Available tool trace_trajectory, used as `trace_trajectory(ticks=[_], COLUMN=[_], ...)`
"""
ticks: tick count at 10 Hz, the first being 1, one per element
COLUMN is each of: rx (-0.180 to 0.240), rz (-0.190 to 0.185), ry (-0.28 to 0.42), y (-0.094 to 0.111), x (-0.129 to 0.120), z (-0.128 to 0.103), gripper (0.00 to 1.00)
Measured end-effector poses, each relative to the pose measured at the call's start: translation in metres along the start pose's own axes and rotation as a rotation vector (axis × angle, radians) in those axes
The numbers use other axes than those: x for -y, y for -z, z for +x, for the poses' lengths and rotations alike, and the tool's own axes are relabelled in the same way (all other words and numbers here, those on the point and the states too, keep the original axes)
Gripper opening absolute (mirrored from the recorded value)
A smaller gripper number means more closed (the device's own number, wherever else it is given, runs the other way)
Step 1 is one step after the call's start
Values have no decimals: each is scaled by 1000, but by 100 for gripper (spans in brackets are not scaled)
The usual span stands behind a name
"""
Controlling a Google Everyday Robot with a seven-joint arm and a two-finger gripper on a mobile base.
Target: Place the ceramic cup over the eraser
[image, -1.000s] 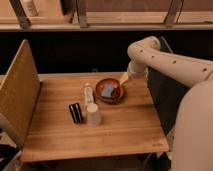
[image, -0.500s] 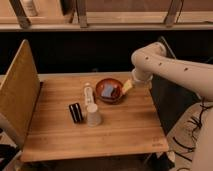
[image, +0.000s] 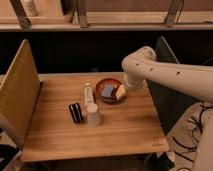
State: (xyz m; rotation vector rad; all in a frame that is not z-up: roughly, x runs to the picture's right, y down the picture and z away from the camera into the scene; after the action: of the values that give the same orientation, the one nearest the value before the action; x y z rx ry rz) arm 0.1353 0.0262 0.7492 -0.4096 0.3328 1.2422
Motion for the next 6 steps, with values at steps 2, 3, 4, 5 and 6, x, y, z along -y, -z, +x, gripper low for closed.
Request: trace_trajectory(ticks=[2, 3, 4, 5, 6], rx=[0, 0, -1, 2, 9], rz=[-1, -2, -8, -24, -33], ry=[3, 3, 43, 116, 194], y=[0, 0, 2, 8, 14], x=[-2, -2, -14, -42, -68], z=[-1, -1, 0, 0, 0], gripper=[80, 80, 80, 80, 80])
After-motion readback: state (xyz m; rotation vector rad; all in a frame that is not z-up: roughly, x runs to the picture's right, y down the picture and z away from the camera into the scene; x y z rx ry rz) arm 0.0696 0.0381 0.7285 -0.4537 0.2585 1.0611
